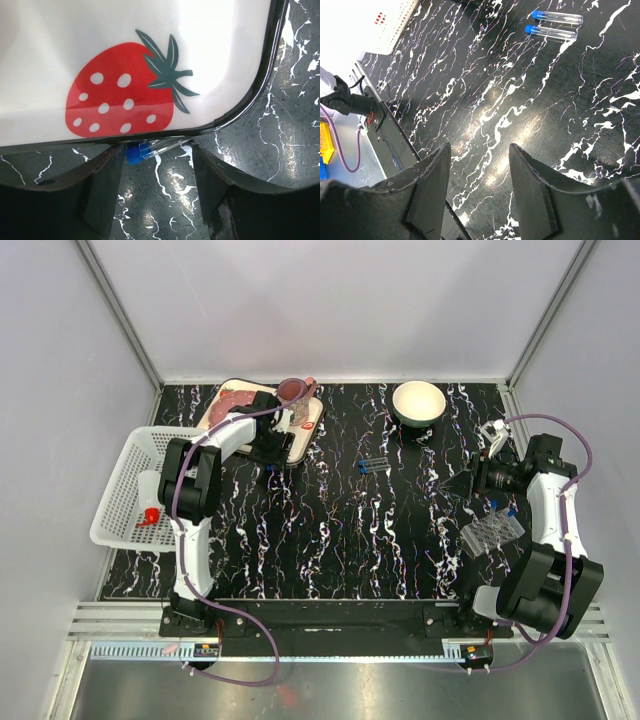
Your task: Organize the chemistry lab equipment
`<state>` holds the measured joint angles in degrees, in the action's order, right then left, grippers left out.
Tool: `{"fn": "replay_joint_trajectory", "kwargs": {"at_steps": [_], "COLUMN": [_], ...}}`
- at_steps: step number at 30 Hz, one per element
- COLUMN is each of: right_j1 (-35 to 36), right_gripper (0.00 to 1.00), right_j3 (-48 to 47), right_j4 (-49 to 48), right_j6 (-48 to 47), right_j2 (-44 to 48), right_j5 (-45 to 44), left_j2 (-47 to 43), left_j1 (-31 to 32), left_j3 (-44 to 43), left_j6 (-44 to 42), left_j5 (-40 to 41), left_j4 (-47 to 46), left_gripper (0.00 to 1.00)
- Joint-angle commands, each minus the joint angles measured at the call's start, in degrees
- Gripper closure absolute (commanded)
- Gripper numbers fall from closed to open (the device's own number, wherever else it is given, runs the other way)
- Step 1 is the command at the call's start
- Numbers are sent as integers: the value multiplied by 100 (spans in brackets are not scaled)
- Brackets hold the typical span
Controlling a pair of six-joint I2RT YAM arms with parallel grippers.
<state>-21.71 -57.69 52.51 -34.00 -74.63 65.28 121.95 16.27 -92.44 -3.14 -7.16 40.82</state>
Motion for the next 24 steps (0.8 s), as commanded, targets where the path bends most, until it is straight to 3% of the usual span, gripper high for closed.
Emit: {"fn": "replay_joint_trajectory", "kwargs": {"at_steps": [1, 10, 17, 24], "right_j1": [36, 36, 36, 36], "right_gripper": [44, 44, 44, 44], "right_j3": [-14, 4, 12, 39], "right_j4": [-22, -13, -4, -13], "right_j6": [-89, -125, -133, -133], "right_j2": [168, 256, 291, 344], "right_j5": [170, 187, 196, 187], "left_j2": [-215, -901, -1410, -1332], "left_j1": [78, 482, 798, 799], "left_j3": [226, 1237, 1817, 1520], "left_j6": [269, 708, 1008, 1149], "left_j5": [-251, -207, -137, 671], "left_j4": [23, -320, -662, -637], "left_gripper": [41, 50, 48, 42]}}
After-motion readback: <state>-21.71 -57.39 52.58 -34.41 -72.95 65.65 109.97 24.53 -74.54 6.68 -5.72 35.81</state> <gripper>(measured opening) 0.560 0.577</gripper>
